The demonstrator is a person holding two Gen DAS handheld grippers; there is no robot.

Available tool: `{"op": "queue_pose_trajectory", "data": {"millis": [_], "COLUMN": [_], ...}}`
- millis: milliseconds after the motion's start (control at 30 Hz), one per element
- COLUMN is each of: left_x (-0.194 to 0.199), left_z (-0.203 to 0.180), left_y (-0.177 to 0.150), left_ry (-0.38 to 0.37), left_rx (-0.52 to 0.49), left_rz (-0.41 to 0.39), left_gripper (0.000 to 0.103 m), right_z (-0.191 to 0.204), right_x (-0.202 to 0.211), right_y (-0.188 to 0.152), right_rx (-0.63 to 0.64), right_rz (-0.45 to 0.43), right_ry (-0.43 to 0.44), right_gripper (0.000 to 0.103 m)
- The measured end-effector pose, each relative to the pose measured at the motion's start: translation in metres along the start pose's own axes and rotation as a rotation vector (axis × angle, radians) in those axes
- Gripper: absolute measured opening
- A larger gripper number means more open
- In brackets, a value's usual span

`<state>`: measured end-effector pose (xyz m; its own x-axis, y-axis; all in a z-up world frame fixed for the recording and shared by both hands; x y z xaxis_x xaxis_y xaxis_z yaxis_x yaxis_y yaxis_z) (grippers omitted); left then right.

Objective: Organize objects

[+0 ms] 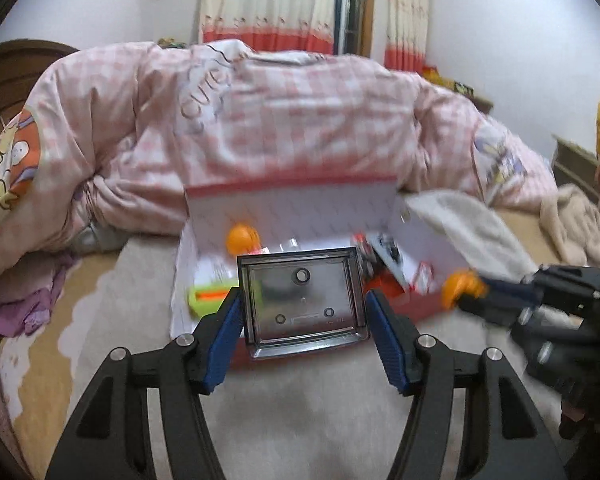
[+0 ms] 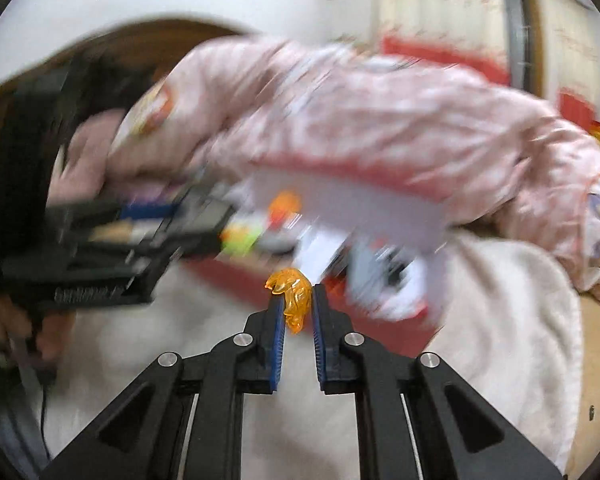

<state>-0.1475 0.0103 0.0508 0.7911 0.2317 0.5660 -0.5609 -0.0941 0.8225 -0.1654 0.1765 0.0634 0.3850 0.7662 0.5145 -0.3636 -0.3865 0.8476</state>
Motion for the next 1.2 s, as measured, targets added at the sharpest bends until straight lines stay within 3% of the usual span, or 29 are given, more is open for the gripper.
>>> {"op": "queue_pose_trajectory", "data": {"millis": [133, 367, 600, 867, 900, 933, 967, 1000, 1200], "left_x": [-0.015, -0.034, -0.068, -0.074, -0.075, -0.075, -0.075, -0.073, -0.044], "left_z": [0.007, 0.009, 0.008, 0.002, 0.001, 0.001, 0.001, 0.0, 0.002], "left_y": [0.015, 0.016, 0.007, -0.002, -0.002, -0.002, -0.002, -0.002, 0.003], "left_ry": [0.025, 0.044, 0.062, 0.064, 0.06, 0.065, 0.076, 0.078, -0.006], "left_rx": [0.047, 0.039, 0.012, -0.028, -0.033, -0.035, -0.04, -0.045, 0.001], "left_rz": [-0.013, -0.029, 0.025, 0.047, 0.05, 0.052, 0.059, 0.06, 0.002], "left_gripper": [0.061, 0.061, 0.062, 0.063, 0.063, 0.065, 0.079, 0.084, 0.084], "right_z": [-0.022, -0.032, -0.05, -0.049, -0.048, -0.048, -0.047, -0.046, -0.037], "right_x": [-0.006, -0.037, -0.074, -0.078, -0.077, -0.075, -0.073, -0.069, -0.041], "right_y": [0.017, 0.01, 0.001, -0.003, -0.003, -0.002, -0.002, 0.0, 0.007], "right_rx": [-0.077, -0.093, -0.108, -0.109, -0.106, -0.103, -0.102, -0.105, -0.153], "right_rz": [-0.048, 0.022, 0.08, 0.098, 0.097, 0.093, 0.086, 0.069, 0.015], "right_ry": [-0.046, -0.11, -0.152, -0.151, -0.153, -0.158, -0.163, -0.167, -0.172], "right_gripper": [0.014, 0.014, 0.014, 0.015, 0.021, 0.035, 0.041, 0.048, 0.055]}}
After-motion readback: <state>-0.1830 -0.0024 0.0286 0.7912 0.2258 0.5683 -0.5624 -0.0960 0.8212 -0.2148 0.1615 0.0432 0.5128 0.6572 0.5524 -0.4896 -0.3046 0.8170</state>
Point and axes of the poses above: each gripper's, at about its wrist camera, not at the fingertips, and x roughly against the way its jaws point, z to its left, y to its top, the point moved 4 cm from there along -x, roughly the way its jaws point, and after that the axes turned 13 degrees about y, right-handed, at the moved point
